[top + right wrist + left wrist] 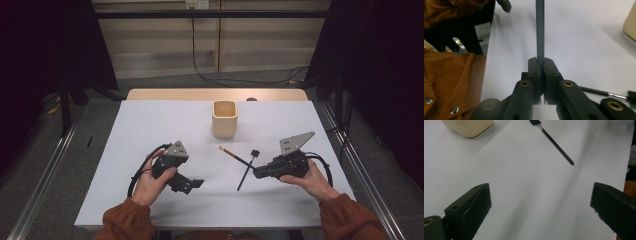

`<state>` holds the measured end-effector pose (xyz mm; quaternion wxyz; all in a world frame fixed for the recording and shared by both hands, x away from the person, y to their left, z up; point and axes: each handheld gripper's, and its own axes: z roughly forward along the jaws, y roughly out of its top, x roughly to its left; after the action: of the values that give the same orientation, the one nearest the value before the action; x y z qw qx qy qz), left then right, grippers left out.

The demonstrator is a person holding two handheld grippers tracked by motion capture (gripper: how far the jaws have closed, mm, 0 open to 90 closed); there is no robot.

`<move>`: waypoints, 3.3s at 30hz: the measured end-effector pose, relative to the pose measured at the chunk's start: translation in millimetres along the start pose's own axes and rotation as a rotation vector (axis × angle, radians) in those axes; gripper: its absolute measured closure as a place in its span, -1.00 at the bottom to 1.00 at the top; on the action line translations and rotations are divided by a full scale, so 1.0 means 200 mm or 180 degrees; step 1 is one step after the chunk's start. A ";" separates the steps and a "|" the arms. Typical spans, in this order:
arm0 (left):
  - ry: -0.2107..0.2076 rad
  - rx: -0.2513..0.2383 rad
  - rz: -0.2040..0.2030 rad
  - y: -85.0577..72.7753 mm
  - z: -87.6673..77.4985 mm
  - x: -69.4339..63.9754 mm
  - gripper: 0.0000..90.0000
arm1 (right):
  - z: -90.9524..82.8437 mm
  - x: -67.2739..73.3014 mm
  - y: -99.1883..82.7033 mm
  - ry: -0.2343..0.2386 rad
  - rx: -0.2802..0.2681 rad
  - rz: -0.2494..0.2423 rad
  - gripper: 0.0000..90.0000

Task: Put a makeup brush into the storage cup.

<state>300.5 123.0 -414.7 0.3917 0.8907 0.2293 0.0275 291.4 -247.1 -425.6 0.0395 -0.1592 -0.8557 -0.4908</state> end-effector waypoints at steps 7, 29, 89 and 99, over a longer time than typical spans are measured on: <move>-0.0024 -0.0008 -0.0002 0.00 0.00 -0.01 -0.92 | -0.03 0.01 0.00 0.0024 -0.0286 -0.0007 0.91; -0.0004 -0.0620 -0.0027 -0.03 -0.01 -0.04 -0.93 | -0.04 0.04 0.01 -0.0063 -0.0655 -0.0018 0.91; -0.0156 -0.1971 0.0090 0.28 0.13 -0.25 -0.54 | 0.04 0.06 0.02 -0.0186 -0.0743 -0.0030 0.91; -0.0139 -0.2071 -0.0090 0.28 0.10 -0.21 -0.01 | 0.04 0.06 0.02 -0.0231 -0.0756 -0.0010 0.91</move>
<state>288.8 58.1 -383.6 0.6609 0.7159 0.2124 0.0748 282.9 -235.3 -424.1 -0.0115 -0.1791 -0.7927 -0.5826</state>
